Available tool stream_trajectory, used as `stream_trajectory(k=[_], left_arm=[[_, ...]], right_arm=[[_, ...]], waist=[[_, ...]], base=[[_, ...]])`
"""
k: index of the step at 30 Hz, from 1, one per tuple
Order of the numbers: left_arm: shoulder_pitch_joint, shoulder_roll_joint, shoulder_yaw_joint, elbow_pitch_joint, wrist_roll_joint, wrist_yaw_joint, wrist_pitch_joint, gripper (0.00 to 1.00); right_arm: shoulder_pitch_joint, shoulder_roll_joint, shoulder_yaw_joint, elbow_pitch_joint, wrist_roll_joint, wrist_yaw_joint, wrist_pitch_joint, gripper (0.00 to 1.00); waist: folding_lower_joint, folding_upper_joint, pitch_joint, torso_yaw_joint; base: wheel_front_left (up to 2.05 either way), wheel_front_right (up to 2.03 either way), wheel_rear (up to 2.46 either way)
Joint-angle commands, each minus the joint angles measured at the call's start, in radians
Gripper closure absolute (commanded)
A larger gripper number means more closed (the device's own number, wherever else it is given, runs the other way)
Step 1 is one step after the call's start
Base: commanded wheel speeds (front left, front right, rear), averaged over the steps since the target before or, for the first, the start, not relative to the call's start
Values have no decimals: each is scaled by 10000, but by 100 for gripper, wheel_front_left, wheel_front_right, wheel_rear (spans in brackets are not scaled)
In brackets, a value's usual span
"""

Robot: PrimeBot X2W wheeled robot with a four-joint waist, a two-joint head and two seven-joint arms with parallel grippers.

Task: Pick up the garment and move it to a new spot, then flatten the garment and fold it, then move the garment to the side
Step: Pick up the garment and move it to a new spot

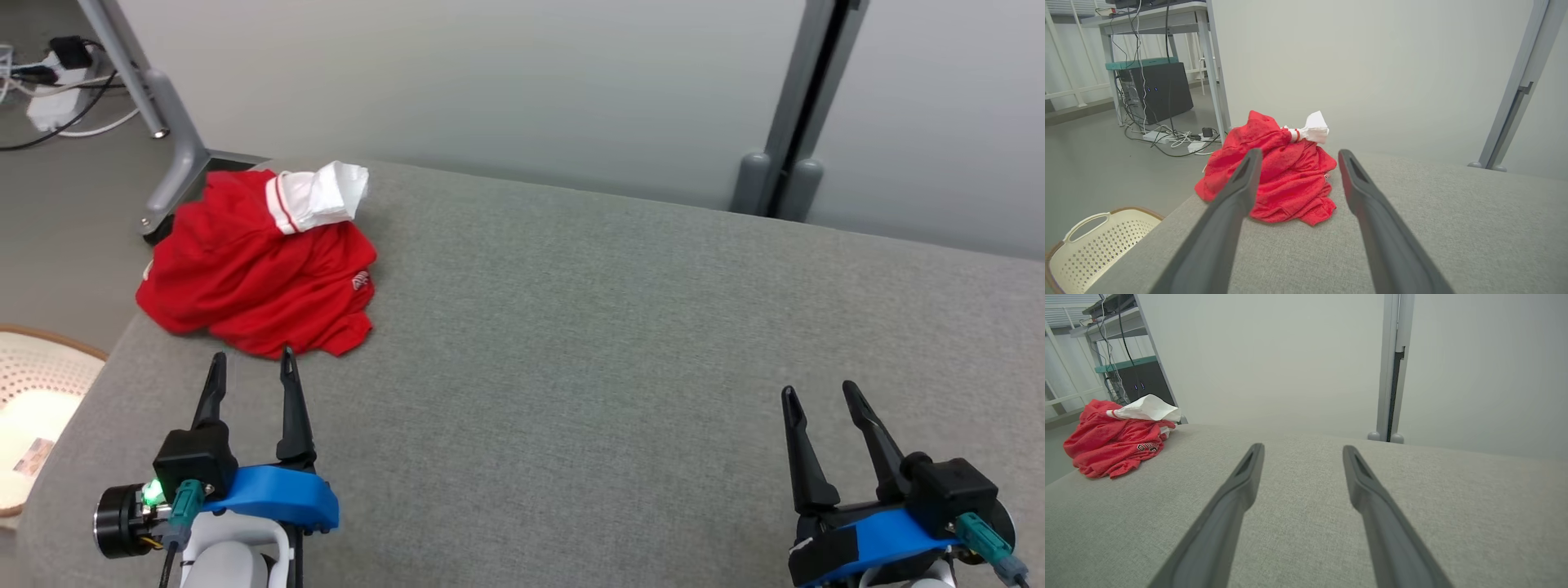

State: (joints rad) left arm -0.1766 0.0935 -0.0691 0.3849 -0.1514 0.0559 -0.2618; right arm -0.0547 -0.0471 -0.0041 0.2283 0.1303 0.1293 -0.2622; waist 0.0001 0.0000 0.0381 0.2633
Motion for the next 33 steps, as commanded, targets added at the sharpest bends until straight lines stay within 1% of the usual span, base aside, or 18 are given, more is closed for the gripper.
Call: stream_trajectory(k=[1,6,13,18,25,30,33], left_arm=[[-108,66,69,-58,-67,39,-49,0],[-80,166,141,-136,-79,86,-49,0],[75,125,229,-351,-145,216,-47,0],[216,154,339,-452,-172,247,-49,0],[339,196,504,-594,-230,300,-49,0],[382,208,616,-731,-264,303,-49,0],[74,323,693,-774,-313,166,-49,0]], right_arm=[[-120,-59,4,17,-89,26,-42,0],[-208,-59,27,49,-135,26,-42,0],[-248,-59,21,52,-226,26,-42,0],[-291,-60,105,114,-321,26,-42,0],[-393,-59,229,189,-320,26,-42,0],[-437,-59,334,126,-379,24,-42,0],[-486,-60,248,53,-491,24,-41,0]], waist=[[-1,0,151,243],[-1,0,200,856],[-1,0,311,1668],[-1,0,366,2063],[-1,0,418,2228],[-1,0,560,2026],[-1,0,727,1829]], base=[[0,0,0],[0,0,0],[0,0,0],[0,0,0],[0,0,0],[0,0,0],[0,0,0]])
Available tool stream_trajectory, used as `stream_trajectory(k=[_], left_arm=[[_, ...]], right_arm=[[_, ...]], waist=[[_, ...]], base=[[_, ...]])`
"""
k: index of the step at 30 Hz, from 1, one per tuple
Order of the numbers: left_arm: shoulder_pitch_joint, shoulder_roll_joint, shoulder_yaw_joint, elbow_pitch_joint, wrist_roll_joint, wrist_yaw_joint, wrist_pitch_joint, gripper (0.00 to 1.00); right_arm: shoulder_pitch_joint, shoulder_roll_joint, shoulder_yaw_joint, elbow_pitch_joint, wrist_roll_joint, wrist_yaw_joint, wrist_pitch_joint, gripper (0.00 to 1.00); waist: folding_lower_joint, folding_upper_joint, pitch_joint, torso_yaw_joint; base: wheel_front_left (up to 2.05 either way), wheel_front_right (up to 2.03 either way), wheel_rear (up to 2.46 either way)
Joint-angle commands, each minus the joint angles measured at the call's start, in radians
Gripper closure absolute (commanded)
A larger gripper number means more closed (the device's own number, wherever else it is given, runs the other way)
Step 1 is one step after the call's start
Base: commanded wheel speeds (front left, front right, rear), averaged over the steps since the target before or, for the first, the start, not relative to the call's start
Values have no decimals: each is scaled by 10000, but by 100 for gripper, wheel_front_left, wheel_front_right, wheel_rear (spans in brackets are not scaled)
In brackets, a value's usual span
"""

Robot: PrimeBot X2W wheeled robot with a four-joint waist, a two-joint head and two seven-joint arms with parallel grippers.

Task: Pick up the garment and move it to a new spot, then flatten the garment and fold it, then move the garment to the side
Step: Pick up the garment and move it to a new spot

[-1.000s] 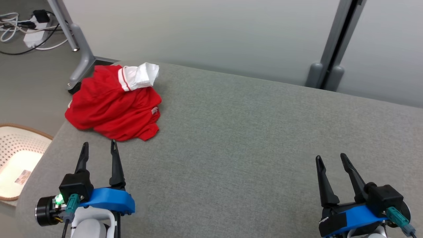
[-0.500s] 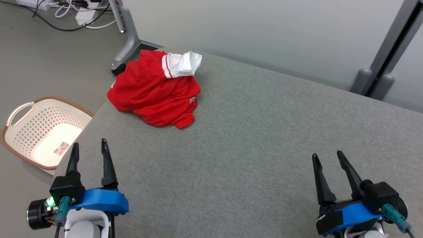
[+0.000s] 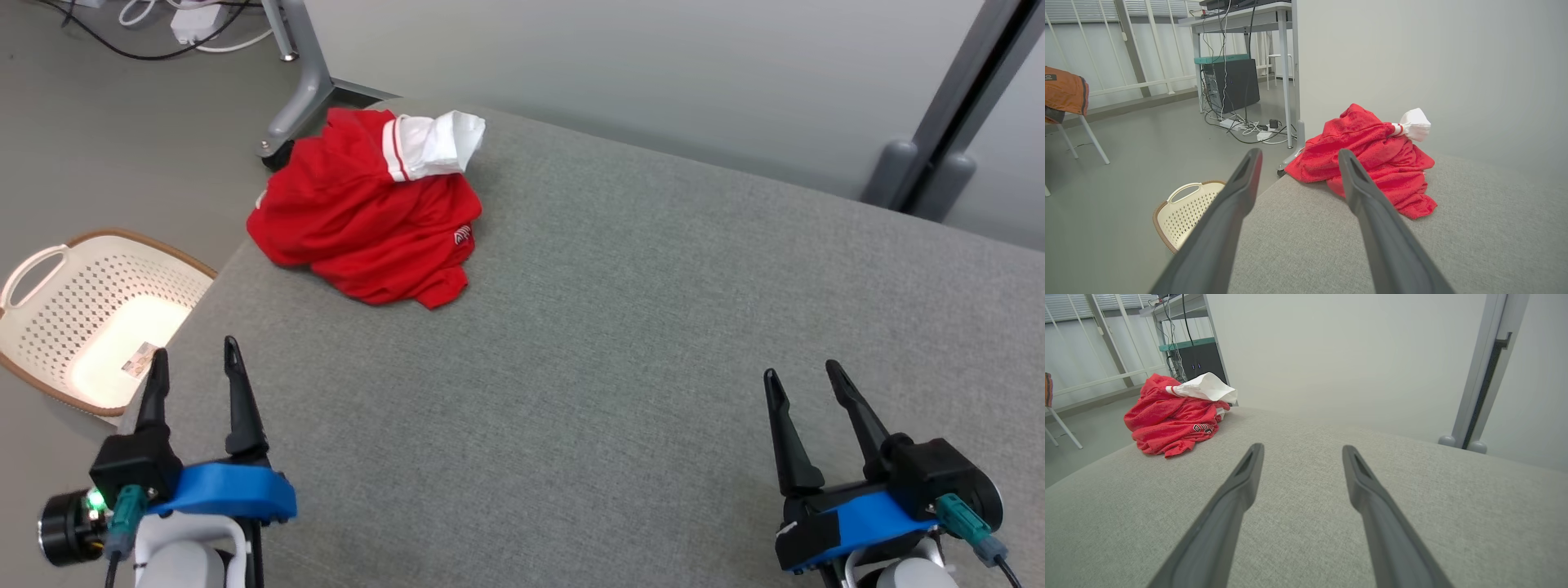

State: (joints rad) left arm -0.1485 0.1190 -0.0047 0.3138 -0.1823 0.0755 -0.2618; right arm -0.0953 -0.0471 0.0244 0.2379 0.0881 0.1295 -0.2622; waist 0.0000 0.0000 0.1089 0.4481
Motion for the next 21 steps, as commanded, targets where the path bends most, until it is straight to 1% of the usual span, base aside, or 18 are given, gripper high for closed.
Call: stream_trajectory(k=[1,3,4,10,15,17,18,21], left_arm=[[-365,140,77,-70,6,-57,-49,0],[-536,204,117,-64,-29,-125,-49,0],[-991,401,214,-60,-88,-211,-49,0],[-2987,1163,571,323,-375,-558,90,0],[-4708,1791,809,973,-637,-865,407,0],[-4992,1895,825,1181,-669,-910,495,0],[-5516,2056,886,1632,-791,-1002,652,0],[-5943,2246,890,2236,-877,-1118,897,0]], right_arm=[[-125,-59,-52,-82,-145,24,-36,0],[-185,-57,-66,-143,-210,24,-11,0],[-306,-62,-143,-278,-365,22,64,0],[-678,-61,-285,-939,-922,16,403,0],[-992,-54,-277,-1794,-1223,15,722,0],[-1034,-54,-268,-1953,-1262,15,781,0],[-1132,-54,-252,-2313,-1359,15,911,0],[-1198,-56,-236,-2591,-1429,15,1023,0]], waist=[[0,0,105,-105],[0,0,208,-191],[0,0,447,-376],[0,0,1396,-1022],[0,0,2305,-1603],[0,0,2458,-1696],[0,0,2765,-1888],[0,0,2998,-2061]], base=[[0,0,0],[0,0,0],[0,0,0],[0,0,0],[0,0,0],[0,0,0],[0,0,0],[0,0,0]])
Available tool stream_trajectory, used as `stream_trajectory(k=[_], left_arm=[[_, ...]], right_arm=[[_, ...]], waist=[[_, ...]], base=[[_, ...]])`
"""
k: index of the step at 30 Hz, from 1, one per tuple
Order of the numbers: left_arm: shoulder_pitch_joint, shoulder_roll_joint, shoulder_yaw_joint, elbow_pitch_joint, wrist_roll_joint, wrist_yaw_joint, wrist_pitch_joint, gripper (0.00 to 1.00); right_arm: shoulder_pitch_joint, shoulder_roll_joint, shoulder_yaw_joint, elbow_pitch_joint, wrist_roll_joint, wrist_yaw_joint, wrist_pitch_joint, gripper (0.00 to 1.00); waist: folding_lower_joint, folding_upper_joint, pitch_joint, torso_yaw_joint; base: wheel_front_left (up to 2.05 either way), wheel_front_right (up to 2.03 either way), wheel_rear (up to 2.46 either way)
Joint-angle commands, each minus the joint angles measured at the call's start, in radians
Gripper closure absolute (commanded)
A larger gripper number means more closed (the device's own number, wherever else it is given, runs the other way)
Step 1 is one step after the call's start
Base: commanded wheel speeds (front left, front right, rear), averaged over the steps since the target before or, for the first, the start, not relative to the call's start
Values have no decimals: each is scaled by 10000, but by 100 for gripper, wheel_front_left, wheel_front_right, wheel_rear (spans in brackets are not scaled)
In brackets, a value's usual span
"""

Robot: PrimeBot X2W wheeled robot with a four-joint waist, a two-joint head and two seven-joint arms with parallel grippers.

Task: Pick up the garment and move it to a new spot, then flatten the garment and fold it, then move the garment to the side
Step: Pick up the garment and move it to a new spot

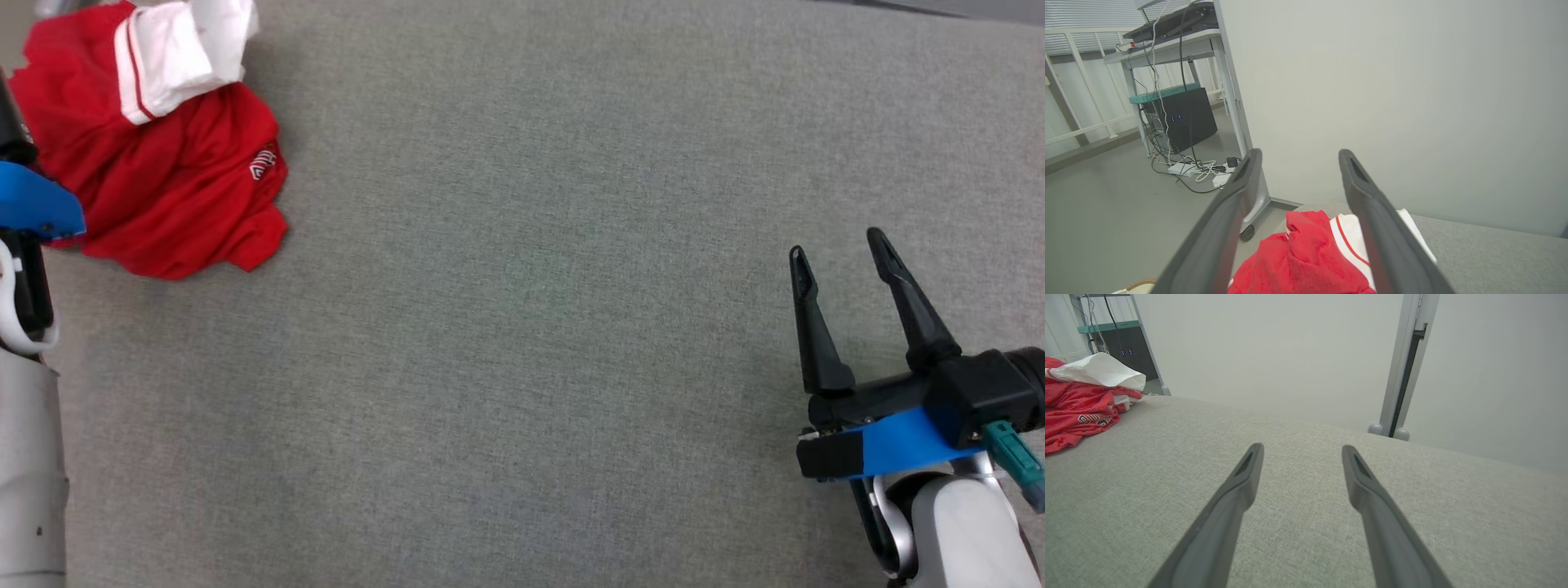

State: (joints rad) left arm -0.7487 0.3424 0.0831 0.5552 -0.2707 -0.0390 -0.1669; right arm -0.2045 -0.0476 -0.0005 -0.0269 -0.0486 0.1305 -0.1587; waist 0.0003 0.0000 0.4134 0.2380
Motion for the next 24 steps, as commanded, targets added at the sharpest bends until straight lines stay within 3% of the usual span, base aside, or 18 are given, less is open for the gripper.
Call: stream_trajectory(k=[1,10,19,20,21,22,24], left_arm=[[-157,39,0,110,-64,-57,13,0],[-1332,81,-258,3156,-452,-494,952,0],[-1880,-71,-509,5270,-856,-783,1470,0],[-1897,-58,-541,5440,-881,-809,1527,4],[-1950,-30,-542,5565,-918,-826,1482,56],[-1991,-9,-543,5670,-957,-828,1432,100],[-2004,29,-587,5888,-997,-849,1354,100]], right_arm=[[-128,-49,-12,-97,-93,5,16,0],[-194,-49,-43,-960,-293,5,416,0],[-297,-49,96,-1154,-318,5,527,0],[-302,-49,107,-1142,-302,5,517,0],[-298,-49,110,-1128,-285,5,513,0],[-288,-49,101,-1119,-269,5,507,0],[-273,-49,82,-1066,-230,5,479,0]], waist=[[-3,0,41,-16],[-3,0,655,-284],[-3,0,898,-469],[-3,0,893,-501],[-3,0,886,-527],[-3,0,872,-548],[-3,0,810,-591]], base=[[0,0,0],[0,0,0],[0,0,0],[0,0,0],[0,0,0],[0,0,0],[0,0,0]])
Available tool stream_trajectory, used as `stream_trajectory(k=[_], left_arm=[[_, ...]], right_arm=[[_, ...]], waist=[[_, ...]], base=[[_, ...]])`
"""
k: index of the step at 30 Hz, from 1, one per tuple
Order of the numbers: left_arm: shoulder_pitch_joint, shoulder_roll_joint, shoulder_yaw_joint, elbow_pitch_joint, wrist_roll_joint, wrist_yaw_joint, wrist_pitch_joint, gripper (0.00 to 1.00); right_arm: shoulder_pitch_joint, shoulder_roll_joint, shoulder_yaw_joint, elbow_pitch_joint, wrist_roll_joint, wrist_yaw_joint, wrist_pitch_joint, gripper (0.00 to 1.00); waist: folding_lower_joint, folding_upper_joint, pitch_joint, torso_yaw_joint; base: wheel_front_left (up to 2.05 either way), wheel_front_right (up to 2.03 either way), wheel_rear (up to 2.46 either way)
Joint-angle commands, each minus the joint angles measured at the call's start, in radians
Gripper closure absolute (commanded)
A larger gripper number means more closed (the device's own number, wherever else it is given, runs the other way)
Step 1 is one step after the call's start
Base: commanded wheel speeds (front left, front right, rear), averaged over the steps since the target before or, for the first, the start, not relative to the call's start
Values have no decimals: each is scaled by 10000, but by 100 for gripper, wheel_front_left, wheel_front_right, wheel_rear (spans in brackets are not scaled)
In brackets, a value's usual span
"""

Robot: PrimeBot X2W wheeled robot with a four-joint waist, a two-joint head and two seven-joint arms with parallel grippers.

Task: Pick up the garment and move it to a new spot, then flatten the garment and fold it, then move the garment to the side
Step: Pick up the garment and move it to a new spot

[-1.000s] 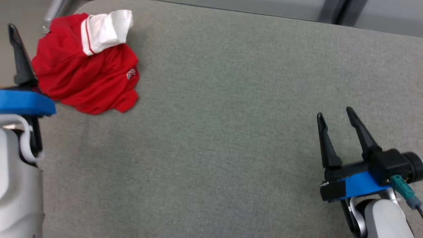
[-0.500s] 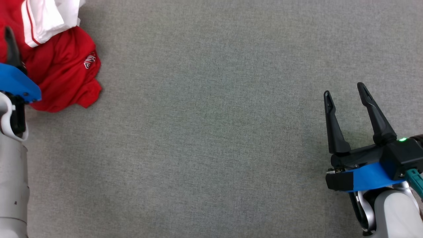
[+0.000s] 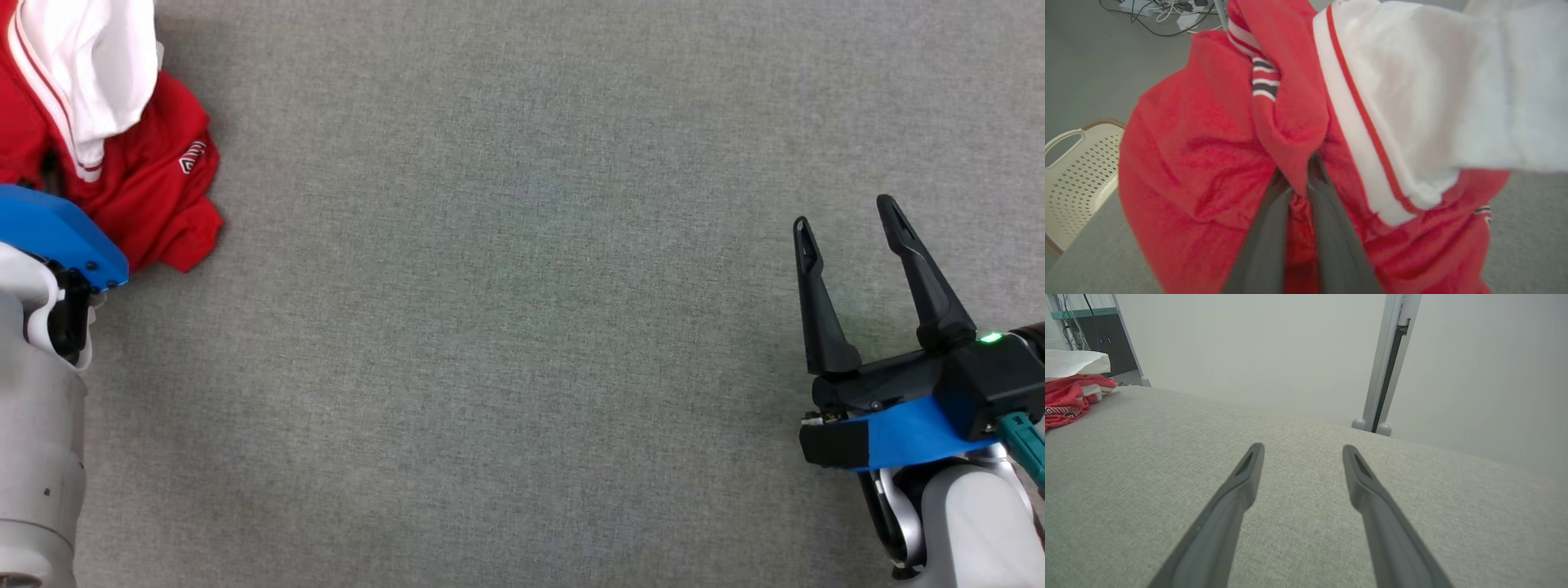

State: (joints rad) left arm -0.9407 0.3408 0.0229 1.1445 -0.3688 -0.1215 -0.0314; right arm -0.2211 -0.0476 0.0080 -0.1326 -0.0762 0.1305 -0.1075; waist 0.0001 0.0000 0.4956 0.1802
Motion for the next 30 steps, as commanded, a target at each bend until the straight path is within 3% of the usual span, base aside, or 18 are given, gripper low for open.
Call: stream_trajectory(k=[1,9,15,23,30], left_arm=[[-97,84,-10,60,-17,-38,-100,100],[-438,389,-434,-121,266,-86,-1643,100],[-919,548,-744,-1050,454,-110,-2272,100],[-1356,459,-1306,-3633,775,-85,-2344,100],[-1308,369,-1798,-6392,906,-84,-2310,100]], right_arm=[[-105,-49,-6,27,81,5,-51,0],[55,-49,46,503,364,5,-322,0],[249,-49,116,1066,865,7,-630,0],[545,-49,79,1773,1481,5,-1053,0],[715,-46,182,2286,2061,5,-1344,0]], waist=[[-1,0,-60,-38],[-1,0,-761,-220],[-1,0,-1517,-556],[-1,0,-2322,-1319],[-1,0,-2671,-2446]], base=[[0,0,0],[0,0,0],[0,0,0],[0,0,0],[0,0,0]])
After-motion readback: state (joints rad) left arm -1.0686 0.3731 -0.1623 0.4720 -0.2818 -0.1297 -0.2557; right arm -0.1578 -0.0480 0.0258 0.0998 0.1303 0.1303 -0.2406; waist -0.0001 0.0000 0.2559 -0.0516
